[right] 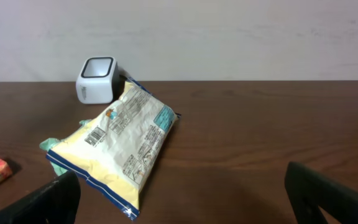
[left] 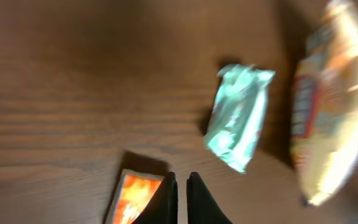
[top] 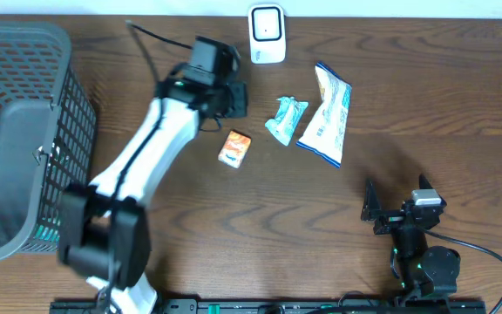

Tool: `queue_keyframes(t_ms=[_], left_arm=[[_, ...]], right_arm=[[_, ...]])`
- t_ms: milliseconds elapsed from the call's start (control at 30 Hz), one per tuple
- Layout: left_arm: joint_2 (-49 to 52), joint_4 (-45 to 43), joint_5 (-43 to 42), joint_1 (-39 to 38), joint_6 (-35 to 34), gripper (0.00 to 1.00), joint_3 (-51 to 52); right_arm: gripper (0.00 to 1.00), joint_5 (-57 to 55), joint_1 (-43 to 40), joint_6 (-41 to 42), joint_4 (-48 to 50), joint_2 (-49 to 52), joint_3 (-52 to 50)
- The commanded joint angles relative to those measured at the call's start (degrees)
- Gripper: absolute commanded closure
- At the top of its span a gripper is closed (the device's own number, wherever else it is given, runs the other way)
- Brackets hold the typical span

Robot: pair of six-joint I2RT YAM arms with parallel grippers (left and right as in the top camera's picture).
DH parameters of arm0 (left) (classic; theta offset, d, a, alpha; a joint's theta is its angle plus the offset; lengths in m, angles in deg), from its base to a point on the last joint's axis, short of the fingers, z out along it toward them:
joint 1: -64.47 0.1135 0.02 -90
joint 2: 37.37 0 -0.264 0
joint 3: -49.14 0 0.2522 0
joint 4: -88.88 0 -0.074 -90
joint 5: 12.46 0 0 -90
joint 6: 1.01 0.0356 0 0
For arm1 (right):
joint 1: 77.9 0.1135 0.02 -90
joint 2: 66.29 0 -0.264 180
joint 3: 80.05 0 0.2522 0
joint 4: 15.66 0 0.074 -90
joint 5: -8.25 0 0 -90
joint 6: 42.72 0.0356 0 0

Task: Scan the item barcode
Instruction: 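Carry the orange tissue pack to the scanner and set it down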

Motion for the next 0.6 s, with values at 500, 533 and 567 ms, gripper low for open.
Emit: queue_keyframes(t_ms=[500,533,567], left_arm=[[-3.1,18.4,3.3,1.2,6.3,0.16,0.5],[-2.7,19.1,3.3,1.2,7.0,0.16,0.9],[-2.3,19.4,3.3,1.2,7.1,0.16,1.7]], right_arm=[[0.01,-0.5,-0.3,0.8,-0.2,-0.2,-0.1],[0.01,-0.5,-0.3,0.8,-0.2,-0.2,-0.1],[0.01,-0.5,-0.3,0.8,-0.2,-0.2,-0.1]])
